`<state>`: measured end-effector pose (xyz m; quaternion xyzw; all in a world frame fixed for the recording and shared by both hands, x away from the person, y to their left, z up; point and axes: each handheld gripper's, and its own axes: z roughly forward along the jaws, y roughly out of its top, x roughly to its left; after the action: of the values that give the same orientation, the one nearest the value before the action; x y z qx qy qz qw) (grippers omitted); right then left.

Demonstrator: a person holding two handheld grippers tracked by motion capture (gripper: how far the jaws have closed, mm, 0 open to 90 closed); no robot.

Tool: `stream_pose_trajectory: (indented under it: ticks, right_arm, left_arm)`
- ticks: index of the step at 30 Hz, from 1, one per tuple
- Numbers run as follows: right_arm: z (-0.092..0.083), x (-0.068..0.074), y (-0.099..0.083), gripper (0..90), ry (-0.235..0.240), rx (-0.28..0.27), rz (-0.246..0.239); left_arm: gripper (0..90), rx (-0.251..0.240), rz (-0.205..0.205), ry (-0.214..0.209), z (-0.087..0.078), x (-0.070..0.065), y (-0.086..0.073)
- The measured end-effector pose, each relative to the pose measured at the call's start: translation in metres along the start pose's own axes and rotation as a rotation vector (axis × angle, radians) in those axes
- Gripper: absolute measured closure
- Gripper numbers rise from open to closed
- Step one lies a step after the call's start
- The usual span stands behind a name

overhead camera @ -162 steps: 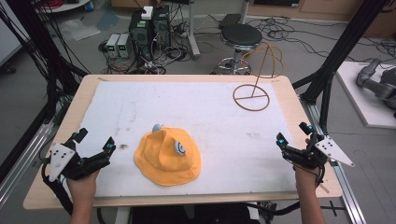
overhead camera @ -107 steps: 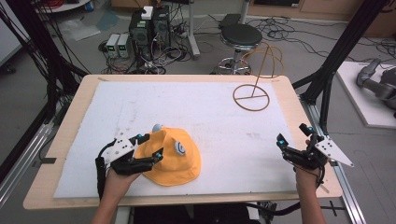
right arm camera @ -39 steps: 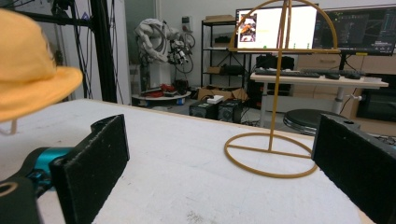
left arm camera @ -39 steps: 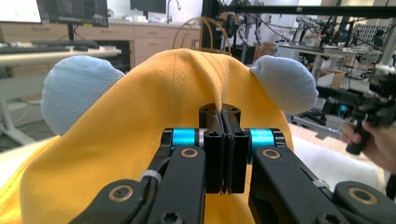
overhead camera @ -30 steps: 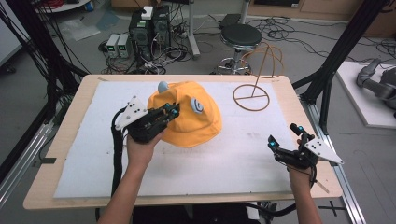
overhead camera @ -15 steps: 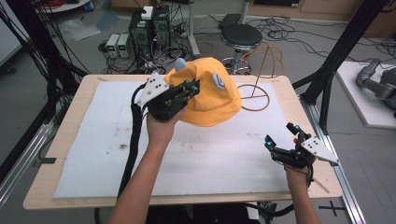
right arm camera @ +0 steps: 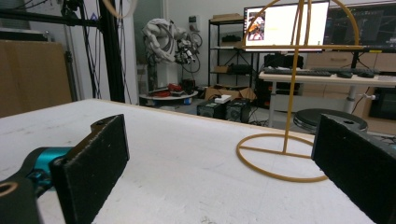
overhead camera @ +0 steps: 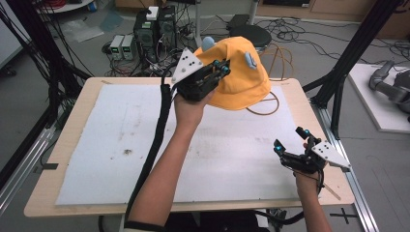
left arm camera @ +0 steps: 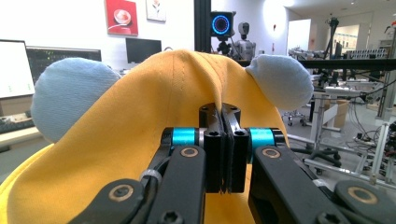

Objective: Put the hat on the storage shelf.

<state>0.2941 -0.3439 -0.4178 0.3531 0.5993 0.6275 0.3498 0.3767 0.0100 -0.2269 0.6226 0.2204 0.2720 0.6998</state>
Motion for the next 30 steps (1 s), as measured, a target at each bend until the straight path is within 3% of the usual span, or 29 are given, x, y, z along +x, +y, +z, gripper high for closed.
stream_pose_trajectory:
  ticks: [12, 17, 26, 30]
  right_arm:
    - [-0.003, -0.001, 0.000, 3.7, 0.004, -0.009, 0.012]
    - [-0.001, 0.000, -0.001, 3.7, 0.010, -0.009, -0.003]
    - [-0.001, 0.000, -0.002, 3.7, 0.019, -0.004, -0.009]
    - [-0.001, 0.000, -0.001, 3.7, -0.008, -0.022, -0.018]
  left_arm:
    - [88.3, -0.043, -0.024, 0.031, 0.056, 0.001, 0.011]
    - [88.3, -0.046, -0.006, 0.034, 0.082, -0.003, 0.013]
    - [88.3, -0.057, -0.011, 0.044, 0.120, -0.006, 0.010]
    - [88.3, -0.086, -0.042, 0.048, 0.133, -0.001, 0.008]
